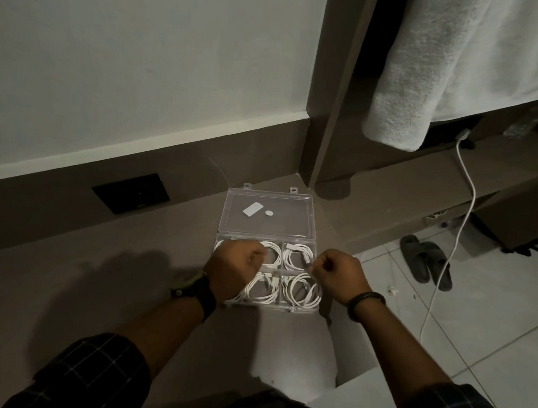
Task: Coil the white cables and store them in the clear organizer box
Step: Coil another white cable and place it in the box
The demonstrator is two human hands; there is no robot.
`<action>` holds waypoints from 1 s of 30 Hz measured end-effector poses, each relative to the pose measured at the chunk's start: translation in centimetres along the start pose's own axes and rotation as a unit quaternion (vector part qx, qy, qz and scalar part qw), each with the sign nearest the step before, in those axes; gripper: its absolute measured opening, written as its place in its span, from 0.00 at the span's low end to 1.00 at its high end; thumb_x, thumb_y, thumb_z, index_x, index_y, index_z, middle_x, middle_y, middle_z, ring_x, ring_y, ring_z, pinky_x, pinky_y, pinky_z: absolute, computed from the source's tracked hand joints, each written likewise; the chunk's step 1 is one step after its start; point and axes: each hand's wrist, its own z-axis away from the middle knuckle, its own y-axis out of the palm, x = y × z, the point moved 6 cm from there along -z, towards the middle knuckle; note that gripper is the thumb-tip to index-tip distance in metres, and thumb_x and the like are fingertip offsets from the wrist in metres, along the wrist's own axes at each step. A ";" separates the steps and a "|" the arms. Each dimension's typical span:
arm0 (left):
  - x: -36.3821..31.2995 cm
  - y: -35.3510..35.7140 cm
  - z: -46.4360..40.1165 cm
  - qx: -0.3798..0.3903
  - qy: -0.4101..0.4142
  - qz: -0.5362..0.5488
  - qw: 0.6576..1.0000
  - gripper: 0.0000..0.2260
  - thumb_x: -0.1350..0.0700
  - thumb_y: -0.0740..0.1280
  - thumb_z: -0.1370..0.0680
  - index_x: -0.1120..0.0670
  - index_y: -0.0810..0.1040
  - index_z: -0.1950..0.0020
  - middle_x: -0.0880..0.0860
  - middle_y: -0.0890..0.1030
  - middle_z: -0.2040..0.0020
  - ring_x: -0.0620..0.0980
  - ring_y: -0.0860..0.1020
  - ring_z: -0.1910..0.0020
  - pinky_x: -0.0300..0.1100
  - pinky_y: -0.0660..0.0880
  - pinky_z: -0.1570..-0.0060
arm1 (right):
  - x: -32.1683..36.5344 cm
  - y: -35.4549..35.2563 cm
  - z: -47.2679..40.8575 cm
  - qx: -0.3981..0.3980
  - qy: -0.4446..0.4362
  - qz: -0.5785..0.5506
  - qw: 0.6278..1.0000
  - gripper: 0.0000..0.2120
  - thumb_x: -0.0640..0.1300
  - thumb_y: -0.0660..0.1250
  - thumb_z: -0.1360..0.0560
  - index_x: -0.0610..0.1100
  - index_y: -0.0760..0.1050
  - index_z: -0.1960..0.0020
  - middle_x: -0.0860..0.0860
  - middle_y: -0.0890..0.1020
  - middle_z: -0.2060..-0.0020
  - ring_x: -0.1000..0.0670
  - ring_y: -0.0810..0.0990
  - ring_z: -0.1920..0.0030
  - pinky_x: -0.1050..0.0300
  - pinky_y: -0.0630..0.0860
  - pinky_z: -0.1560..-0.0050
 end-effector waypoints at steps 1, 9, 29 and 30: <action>1.2 -0.9 -0.3 -0.021 -0.041 0.027 0.999 0.07 0.59 0.65 0.27 0.56 0.82 0.58 0.50 0.83 0.64 0.48 0.79 0.64 0.39 0.74 0.60 | 0.3 0.1 -0.2 0.001 -0.005 0.000 1.000 0.07 0.43 0.67 0.28 0.47 0.75 0.65 0.53 0.80 0.67 0.51 0.79 0.64 0.60 0.74 0.63; 11.5 -5.7 -1.6 -0.103 -0.294 0.010 0.950 0.05 0.60 0.68 0.28 0.57 0.82 0.62 0.58 0.84 0.59 0.58 0.80 0.55 0.46 0.76 0.51 | -1.3 -1.3 -1.4 -0.037 0.115 -0.037 0.992 0.09 0.46 0.64 0.27 0.41 0.77 0.61 0.43 0.82 0.64 0.42 0.80 0.62 0.50 0.78 0.60; -4.2 5.5 0.9 0.084 0.105 0.005 0.991 0.13 0.50 0.62 0.22 0.56 0.83 0.48 0.56 0.80 0.55 0.50 0.77 0.57 0.40 0.73 0.53 | -0.3 2.1 3.2 -0.042 -0.098 0.018 0.994 0.09 0.38 0.68 0.28 0.39 0.81 0.66 0.45 0.81 0.67 0.51 0.78 0.64 0.63 0.72 0.61; -4.0 6.0 1.0 0.100 0.123 -0.023 0.987 0.14 0.50 0.60 0.22 0.55 0.83 0.50 0.55 0.80 0.56 0.51 0.78 0.58 0.42 0.72 0.54 | -0.2 2.1 3.0 -0.037 -0.113 0.040 0.992 0.09 0.40 0.68 0.28 0.40 0.81 0.66 0.45 0.81 0.67 0.49 0.78 0.64 0.60 0.73 0.60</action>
